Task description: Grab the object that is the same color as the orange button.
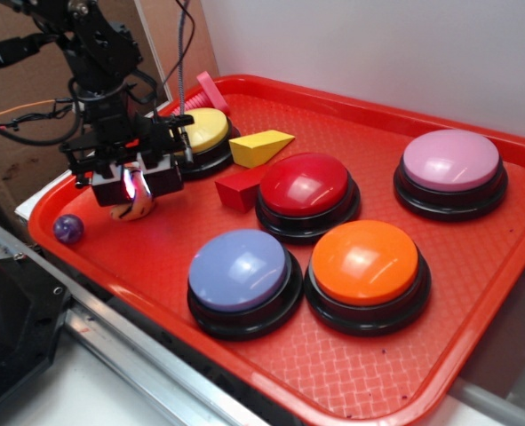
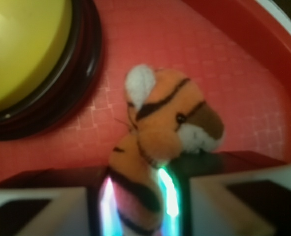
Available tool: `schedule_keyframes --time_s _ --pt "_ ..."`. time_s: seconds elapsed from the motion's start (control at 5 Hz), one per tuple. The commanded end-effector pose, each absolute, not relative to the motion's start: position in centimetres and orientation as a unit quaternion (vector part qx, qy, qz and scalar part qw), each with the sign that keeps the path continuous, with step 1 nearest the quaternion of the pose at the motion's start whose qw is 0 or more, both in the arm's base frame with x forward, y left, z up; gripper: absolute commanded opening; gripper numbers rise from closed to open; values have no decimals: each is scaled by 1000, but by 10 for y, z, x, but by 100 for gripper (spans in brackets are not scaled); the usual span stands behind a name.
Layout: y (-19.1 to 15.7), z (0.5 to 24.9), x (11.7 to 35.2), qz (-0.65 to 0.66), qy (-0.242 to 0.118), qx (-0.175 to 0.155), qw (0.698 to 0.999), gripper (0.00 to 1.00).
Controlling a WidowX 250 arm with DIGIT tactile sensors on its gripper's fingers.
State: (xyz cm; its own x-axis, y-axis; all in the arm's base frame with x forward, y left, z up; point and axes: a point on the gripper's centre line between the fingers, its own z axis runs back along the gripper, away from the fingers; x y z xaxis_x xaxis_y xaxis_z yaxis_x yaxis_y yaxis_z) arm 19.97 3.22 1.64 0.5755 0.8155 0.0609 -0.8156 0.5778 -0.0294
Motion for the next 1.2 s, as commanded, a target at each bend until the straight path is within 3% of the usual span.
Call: schedule_keyframes --time_s 0.0,0.4,0.6,0.8,1.0 --pt "26 76 217 367 -57 -7 928 0" --pt "1 156 221 149 -52 -72 985 0" --pt "-14 185 210 39 -76 -85 993 0" --pt "-28 200 193 14 -100 -87 991 0" --pt "-27 193 183 41 -97 -91 990 0"
